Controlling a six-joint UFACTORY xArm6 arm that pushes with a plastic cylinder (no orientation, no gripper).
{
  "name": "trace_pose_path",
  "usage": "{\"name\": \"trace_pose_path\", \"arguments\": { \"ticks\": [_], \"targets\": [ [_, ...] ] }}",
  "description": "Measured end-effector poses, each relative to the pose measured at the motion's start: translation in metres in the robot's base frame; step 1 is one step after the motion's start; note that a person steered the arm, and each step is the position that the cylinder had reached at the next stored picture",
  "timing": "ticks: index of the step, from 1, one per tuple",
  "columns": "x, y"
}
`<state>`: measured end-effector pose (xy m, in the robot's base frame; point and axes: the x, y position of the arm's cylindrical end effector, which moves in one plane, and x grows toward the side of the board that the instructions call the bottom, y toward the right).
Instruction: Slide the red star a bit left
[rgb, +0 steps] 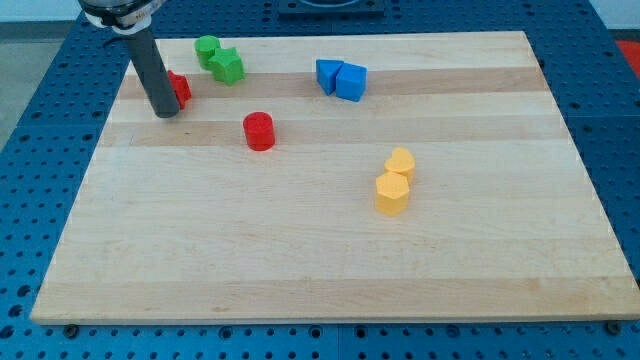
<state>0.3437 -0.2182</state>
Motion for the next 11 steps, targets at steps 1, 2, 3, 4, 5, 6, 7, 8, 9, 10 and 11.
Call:
{"name": "trace_pose_path", "arguments": {
  "ticks": [1, 2, 3, 4, 5, 6, 7, 8, 9, 10, 11],
  "targets": [
    [-0.005, 0.037],
    [-0.005, 0.046],
    [-0.015, 0.046],
    [-0.015, 0.046],
    [-0.015, 0.046],
    [-0.015, 0.032],
    [-0.015, 0.026],
    [-0.015, 0.025],
    [-0.015, 0.023],
    [-0.015, 0.018],
    [-0.015, 0.01]
  ]
}}
